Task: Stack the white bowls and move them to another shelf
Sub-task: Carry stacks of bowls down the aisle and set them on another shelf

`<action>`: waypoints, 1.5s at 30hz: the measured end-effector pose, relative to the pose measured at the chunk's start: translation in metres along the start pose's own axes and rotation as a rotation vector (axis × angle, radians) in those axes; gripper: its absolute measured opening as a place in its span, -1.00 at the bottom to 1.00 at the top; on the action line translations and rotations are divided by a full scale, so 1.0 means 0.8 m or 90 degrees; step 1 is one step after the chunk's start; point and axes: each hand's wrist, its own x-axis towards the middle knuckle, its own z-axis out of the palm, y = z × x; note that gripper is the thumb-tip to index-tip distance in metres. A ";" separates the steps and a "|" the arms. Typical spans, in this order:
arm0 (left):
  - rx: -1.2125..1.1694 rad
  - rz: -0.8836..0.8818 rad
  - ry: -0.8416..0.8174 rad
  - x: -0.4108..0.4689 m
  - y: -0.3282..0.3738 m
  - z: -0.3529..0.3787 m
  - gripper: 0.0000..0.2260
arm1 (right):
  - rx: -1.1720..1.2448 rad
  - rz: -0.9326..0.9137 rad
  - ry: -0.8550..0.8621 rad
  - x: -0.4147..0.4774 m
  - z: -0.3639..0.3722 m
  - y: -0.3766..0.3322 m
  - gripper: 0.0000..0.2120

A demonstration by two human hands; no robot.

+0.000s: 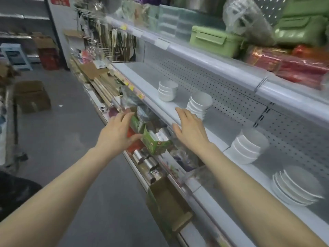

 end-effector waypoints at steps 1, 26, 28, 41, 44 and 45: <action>-0.005 0.007 -0.004 0.021 -0.011 0.009 -0.27 | 0.001 0.012 0.002 0.021 0.008 0.000 -0.48; -0.288 0.068 -0.308 0.503 -0.120 0.246 0.02 | 0.175 0.482 -0.060 0.431 0.180 0.108 -0.53; -0.319 0.086 -0.356 0.524 -0.122 0.266 0.05 | 0.177 0.523 -0.060 0.437 0.188 0.113 -0.54; -0.488 0.226 -0.494 0.603 -0.115 0.340 -0.08 | 0.206 0.685 -0.023 0.461 0.221 0.107 -0.60; -0.491 0.250 -0.499 0.611 -0.115 0.354 -0.06 | 0.187 0.708 0.003 0.462 0.225 0.103 -0.60; -0.498 0.258 -0.496 0.613 -0.115 0.356 -0.06 | 0.186 0.714 0.017 0.461 0.227 0.101 -0.60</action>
